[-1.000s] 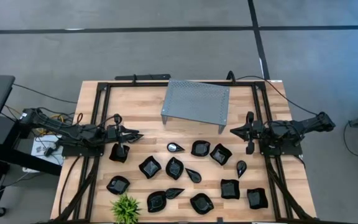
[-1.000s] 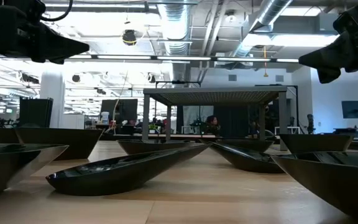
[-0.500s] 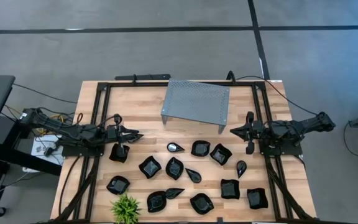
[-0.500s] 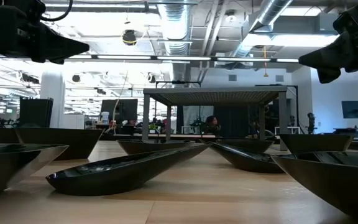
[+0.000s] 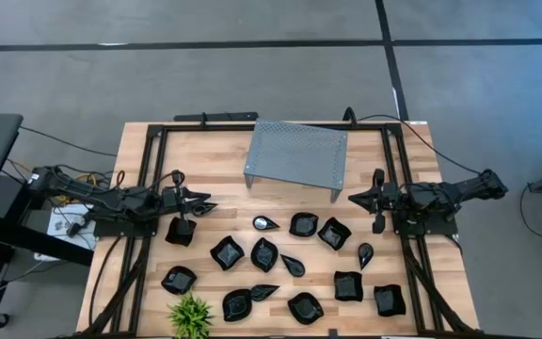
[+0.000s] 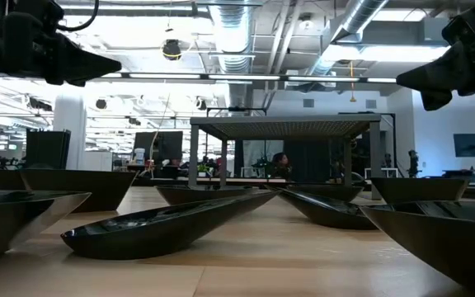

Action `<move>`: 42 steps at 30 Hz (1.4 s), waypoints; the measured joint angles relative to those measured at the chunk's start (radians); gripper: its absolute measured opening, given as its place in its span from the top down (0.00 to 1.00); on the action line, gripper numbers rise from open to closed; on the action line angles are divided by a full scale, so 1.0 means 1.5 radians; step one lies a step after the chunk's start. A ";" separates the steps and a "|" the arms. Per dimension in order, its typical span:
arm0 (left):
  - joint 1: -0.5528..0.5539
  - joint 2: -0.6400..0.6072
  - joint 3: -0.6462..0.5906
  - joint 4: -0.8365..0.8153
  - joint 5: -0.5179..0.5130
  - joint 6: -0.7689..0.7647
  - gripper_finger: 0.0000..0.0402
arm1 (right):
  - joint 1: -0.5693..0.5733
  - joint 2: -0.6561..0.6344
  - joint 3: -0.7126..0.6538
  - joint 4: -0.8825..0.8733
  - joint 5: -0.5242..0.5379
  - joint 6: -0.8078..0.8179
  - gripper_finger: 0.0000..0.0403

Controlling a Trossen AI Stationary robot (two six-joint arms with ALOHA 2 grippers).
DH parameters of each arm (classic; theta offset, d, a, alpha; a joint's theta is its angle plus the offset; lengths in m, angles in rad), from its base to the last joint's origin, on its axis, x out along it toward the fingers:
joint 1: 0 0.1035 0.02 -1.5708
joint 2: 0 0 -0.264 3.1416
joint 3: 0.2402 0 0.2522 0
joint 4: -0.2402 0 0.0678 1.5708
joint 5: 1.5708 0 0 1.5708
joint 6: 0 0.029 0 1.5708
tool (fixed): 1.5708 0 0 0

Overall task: Pick & Place Mini shaped plates
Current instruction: Put the black leaf-shaped plate on the shelf

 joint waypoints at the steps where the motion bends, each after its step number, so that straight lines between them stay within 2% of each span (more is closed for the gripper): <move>1: 0.002 0.000 0.000 0.000 0.000 0.000 0.97 | 0.000 0.000 0.000 0.000 0.000 0.000 0.99; 16: 0.003 0.000 0.000 0.000 0.000 0.000 0.97 | 0.000 0.000 0.000 0.002 0.002 -0.031 0.99; 21: 0.003 0.000 0.000 0.000 0.000 0.000 0.97 | 0.000 0.000 0.000 0.005 0.001 0.129 0.99; 24: 0.003 0.000 0.000 0.000 0.000 0.000 0.97 | -0.001 0.000 -0.002 0.018 0.005 0.157 0.99; 33: 0.003 0.000 0.000 0.003 0.000 0.000 0.97 | -0.001 0.000 -0.002 0.120 0.006 0.078 0.99; 39: 0.003 0.000 0.000 0.030 0.000 0.000 0.97 | -0.022 0.000 -0.001 0.184 0.014 -0.099 0.99; 42: 0.003 0.000 0.000 0.063 0.000 -0.017 0.97 | -0.039 0.000 -0.001 0.219 0.012 -0.122 0.99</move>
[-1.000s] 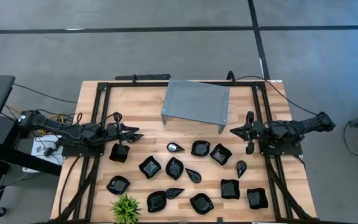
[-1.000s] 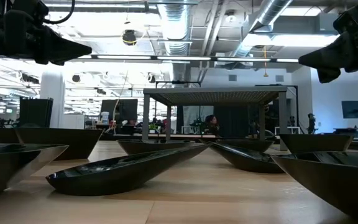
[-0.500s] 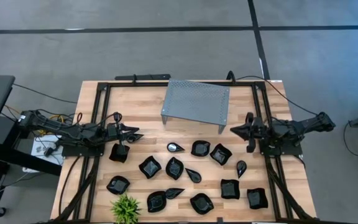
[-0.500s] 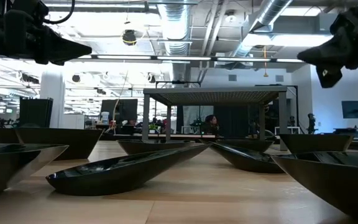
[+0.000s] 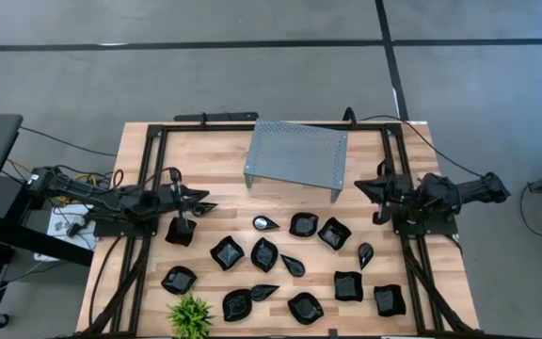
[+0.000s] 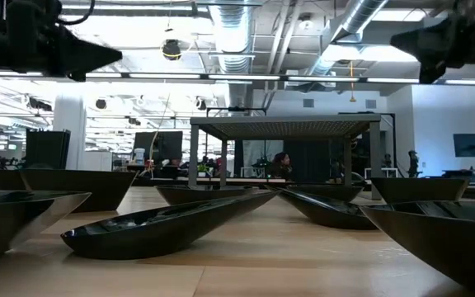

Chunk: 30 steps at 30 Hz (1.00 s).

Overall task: Pick & Place Mini shaped plates
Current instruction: Put the black leaf-shaped plate on the shelf

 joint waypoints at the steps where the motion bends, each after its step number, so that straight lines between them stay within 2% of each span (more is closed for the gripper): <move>1: 0.000 0.000 0.000 0.007 0.000 -0.019 0.97 | -0.006 0.000 0.000 0.009 -0.001 -0.001 0.99; 8: 0.000 0.000 0.000 0.057 0.000 -0.075 0.97 | -0.051 0.000 0.001 0.101 -0.005 -0.042 0.99; 12: 0.000 0.005 0.023 0.061 0.000 -0.096 0.94 | -0.067 0.008 0.001 0.110 -0.034 -0.023 0.98; 15: 0.000 0.030 0.068 0.061 0.000 -0.053 0.87 | -0.074 0.053 0.001 0.148 -0.079 -0.003 0.95; 18: 0.000 0.079 0.130 0.038 0.000 -0.037 0.78 | -0.075 0.133 0.002 0.240 -0.124 0.006 0.88; 22: -0.013 0.167 0.237 -0.059 0.032 -0.043 0.70 | -0.068 0.262 0.002 0.372 -0.139 0.005 0.79; 25: -0.027 0.246 0.332 -0.189 0.034 -0.092 0.67 | -0.064 0.339 0.018 0.407 -0.139 0.005 0.74; 30: -0.032 0.378 0.443 -0.440 0.038 -0.318 0.66 | -0.064 0.435 0.070 0.395 -0.139 0.015 0.72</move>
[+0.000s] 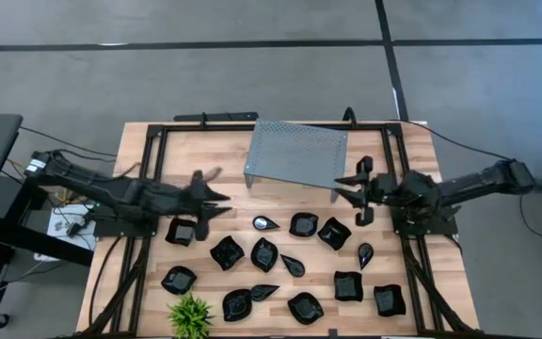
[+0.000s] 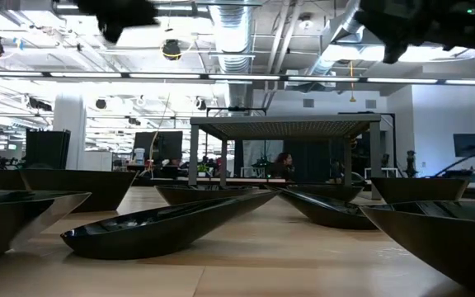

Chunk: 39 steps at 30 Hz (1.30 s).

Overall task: Pick & Place Mini shaped plates
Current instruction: Put the black leaf-shaped plate on the shelf

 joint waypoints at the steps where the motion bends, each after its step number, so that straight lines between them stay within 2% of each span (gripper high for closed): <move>1: -0.001 0.026 0.008 -0.034 0.009 -0.038 0.66 | 0.000 0.015 0.008 -0.007 0.000 0.000 0.72; 4: -0.003 0.092 0.010 -0.096 0.062 -0.140 0.67 | 0.000 0.055 0.022 -0.024 -0.001 0.002 0.72; 6: -0.003 0.139 0.010 -0.092 0.101 -0.162 0.67 | 0.000 0.075 0.024 -0.026 -0.001 0.002 0.72; 8: -0.006 0.185 0.010 -0.047 0.113 -0.133 0.67 | 0.000 0.090 0.029 -0.026 0.000 0.002 0.72; 11: -0.006 0.260 0.011 0.077 0.127 -0.041 0.67 | -0.002 0.103 0.037 -0.025 0.007 0.002 0.72; 14: -0.009 0.334 0.011 0.167 0.184 0.089 0.67 | -0.002 0.112 0.046 -0.025 0.008 0.002 0.72; 16: -0.014 0.374 0.011 0.209 0.212 0.137 0.67 | -0.002 0.119 0.052 -0.023 0.008 0.001 0.72; 25: -0.059 0.488 0.016 0.322 0.255 0.164 0.67 | -0.002 0.119 0.052 -0.014 0.010 -0.035 0.72; 29: -0.072 0.510 0.055 0.312 0.255 0.178 0.67 | -0.008 0.119 0.052 -0.001 0.010 -0.035 0.72; 31: -0.071 0.511 0.099 0.248 0.263 0.180 0.67 | -0.015 0.119 0.052 0.002 0.010 -0.035 0.72; 35: -0.063 0.515 0.203 0.041 0.269 0.179 0.67 | -0.027 0.119 0.052 0.003 0.010 -0.034 0.72; 39: -0.066 0.548 0.247 -0.014 0.308 0.179 0.67 | -0.037 0.119 0.052 0.004 0.010 -0.034 0.72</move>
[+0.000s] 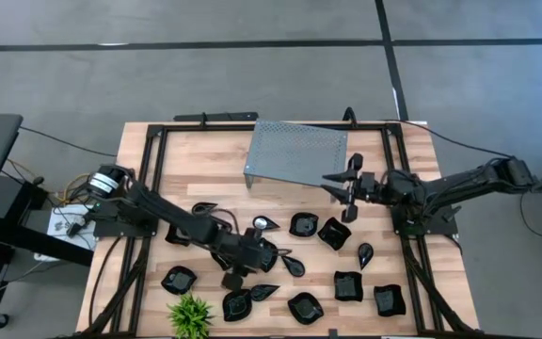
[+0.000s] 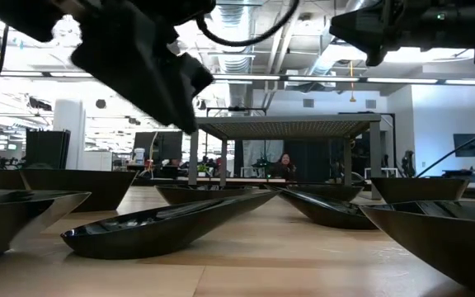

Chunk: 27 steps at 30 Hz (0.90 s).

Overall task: Pick & Place Mini shaped plates
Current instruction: Put the black leaf-shaped plate on the shelf

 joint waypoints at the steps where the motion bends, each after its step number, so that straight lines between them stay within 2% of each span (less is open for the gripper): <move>1: -0.002 0.011 0.001 -0.002 0.003 0.002 0.67 | -0.003 0.000 0.000 0.000 0.000 0.000 0.72; 8: 0.000 0.067 0.000 -0.004 -0.059 0.006 0.67 | -0.008 0.000 0.000 -0.006 -0.001 0.000 0.72; 12: 0.001 0.090 0.000 -0.003 -0.069 0.007 0.67 | -0.008 0.000 0.000 -0.007 -0.001 0.000 0.72; 16: 0.000 0.095 0.001 0.002 -0.084 0.007 0.75 | -0.006 0.000 0.000 -0.007 -0.001 0.007 0.72; 21: 0.000 0.061 0.000 -0.005 -0.150 0.018 0.97 | -0.007 0.000 0.000 -0.009 -0.001 0.018 0.72; 27: 0.000 -0.045 0.000 -0.008 -0.174 0.043 0.99 | -0.007 0.000 0.000 -0.018 -0.001 0.025 0.72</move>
